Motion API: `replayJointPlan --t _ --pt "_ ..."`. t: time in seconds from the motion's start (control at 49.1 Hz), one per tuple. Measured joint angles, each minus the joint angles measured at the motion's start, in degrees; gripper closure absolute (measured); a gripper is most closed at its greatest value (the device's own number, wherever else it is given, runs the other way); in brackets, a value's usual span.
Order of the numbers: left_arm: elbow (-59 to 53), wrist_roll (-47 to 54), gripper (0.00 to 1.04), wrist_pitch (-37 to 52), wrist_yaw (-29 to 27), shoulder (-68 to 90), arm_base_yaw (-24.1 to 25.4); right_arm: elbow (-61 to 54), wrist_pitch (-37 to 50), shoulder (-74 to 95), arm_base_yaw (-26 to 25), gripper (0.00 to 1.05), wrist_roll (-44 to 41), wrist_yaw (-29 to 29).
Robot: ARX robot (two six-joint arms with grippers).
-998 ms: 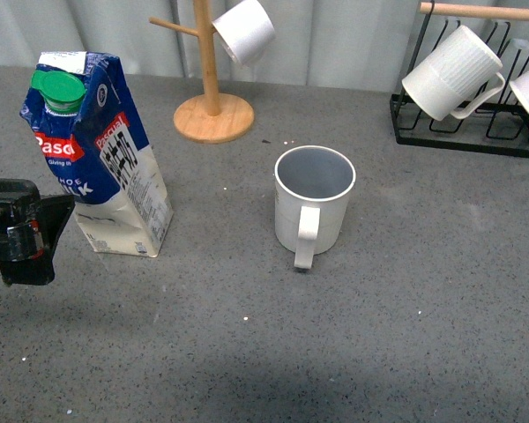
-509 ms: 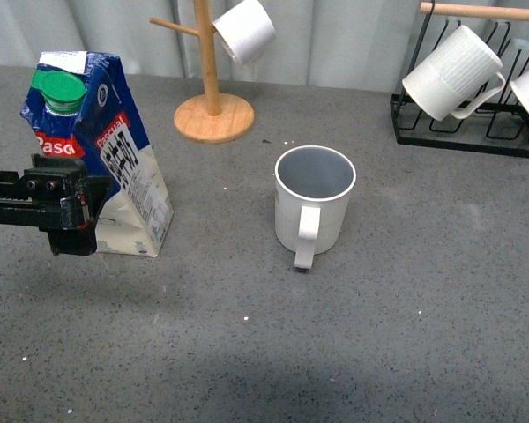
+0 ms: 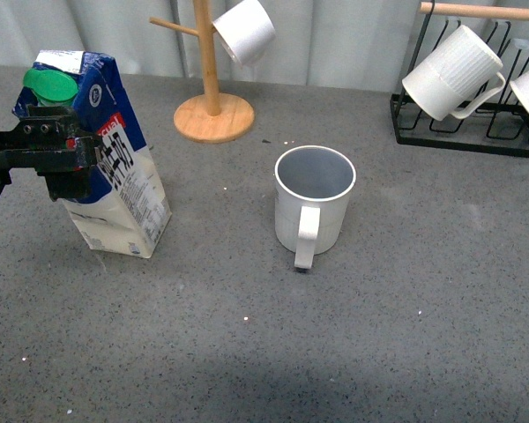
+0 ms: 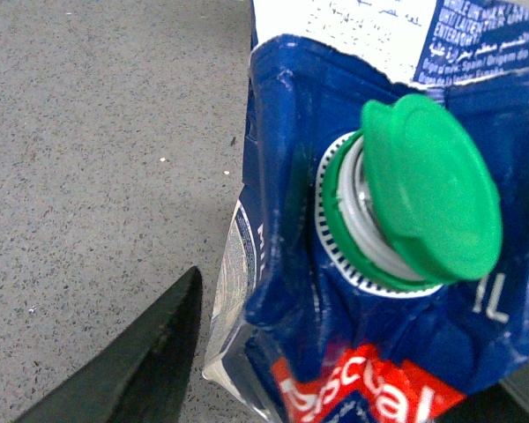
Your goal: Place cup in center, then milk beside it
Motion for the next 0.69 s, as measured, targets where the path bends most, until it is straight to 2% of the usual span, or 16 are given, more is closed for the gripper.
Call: replayJointPlan --t 0.244,0.407,0.468,0.692 --pt "0.0 -0.7 0.69 -0.4 -0.3 -1.2 -1.2 0.0 0.0 0.0 0.0 0.09 0.0 0.0" --pt "-0.5 -2.8 0.95 0.6 -3.0 -2.7 -6.4 0.0 0.0 0.0 0.0 0.09 0.0 0.0" --pt "-0.5 -3.3 1.00 1.3 -4.2 -2.6 -8.6 0.0 0.0 0.0 0.0 0.09 0.0 0.0" --pt "0.9 -4.9 1.01 4.1 -8.1 1.1 -15.2 0.0 0.0 0.0 0.0 0.09 0.0 0.0"
